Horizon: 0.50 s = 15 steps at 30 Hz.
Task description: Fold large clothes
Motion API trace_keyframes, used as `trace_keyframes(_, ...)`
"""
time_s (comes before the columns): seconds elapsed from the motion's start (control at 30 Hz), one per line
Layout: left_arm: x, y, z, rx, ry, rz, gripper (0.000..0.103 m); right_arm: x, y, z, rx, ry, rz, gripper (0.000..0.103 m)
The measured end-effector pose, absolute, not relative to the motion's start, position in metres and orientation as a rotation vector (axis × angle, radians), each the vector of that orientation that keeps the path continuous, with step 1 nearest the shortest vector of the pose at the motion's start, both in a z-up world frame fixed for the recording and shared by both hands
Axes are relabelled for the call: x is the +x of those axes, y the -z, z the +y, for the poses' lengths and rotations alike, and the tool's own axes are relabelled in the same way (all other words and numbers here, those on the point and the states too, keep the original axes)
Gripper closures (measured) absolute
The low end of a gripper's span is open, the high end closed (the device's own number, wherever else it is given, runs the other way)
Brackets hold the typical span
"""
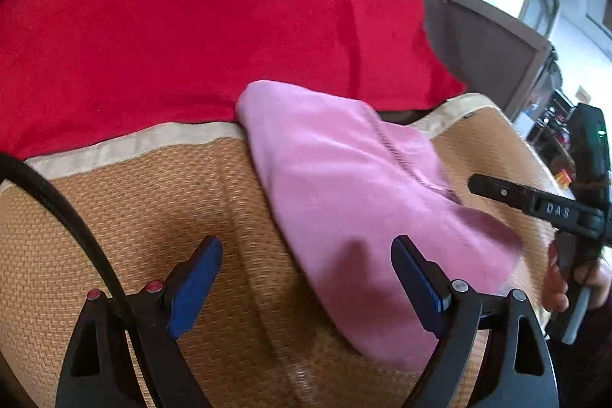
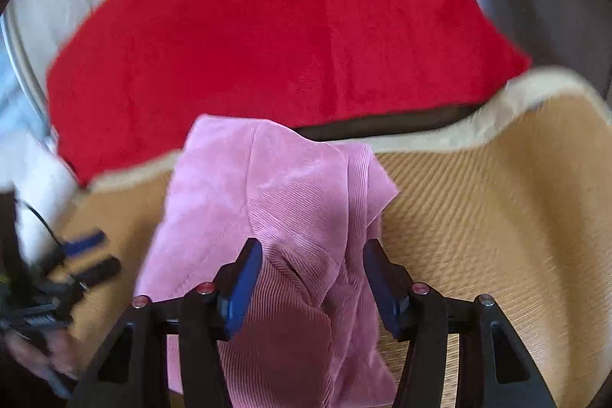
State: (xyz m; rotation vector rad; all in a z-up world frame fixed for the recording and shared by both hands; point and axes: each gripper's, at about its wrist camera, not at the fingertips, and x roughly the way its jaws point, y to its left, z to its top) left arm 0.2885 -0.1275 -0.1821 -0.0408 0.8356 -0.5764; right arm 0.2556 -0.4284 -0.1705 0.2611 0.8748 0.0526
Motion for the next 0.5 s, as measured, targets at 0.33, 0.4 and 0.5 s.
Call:
trace_keyframes(0.33,0.266,0.205,-0.157,0.178,0.606,0.871,0.013,0.253,0.201,-0.422,0.275,-0.267,1.070,0.063)
trace_keyframes(0.4,0.267,0.218,-0.159,0.170,0.586,0.890,0.012,0.258,0.216,-0.421,0.305,-0.270,1.110,0.063)
trace_keyframes(0.5,0.272,0.225,-0.158,0.138,0.579,0.925,0.011,0.262,0.223,-0.409,0.272,-0.269,1.097,0.063)
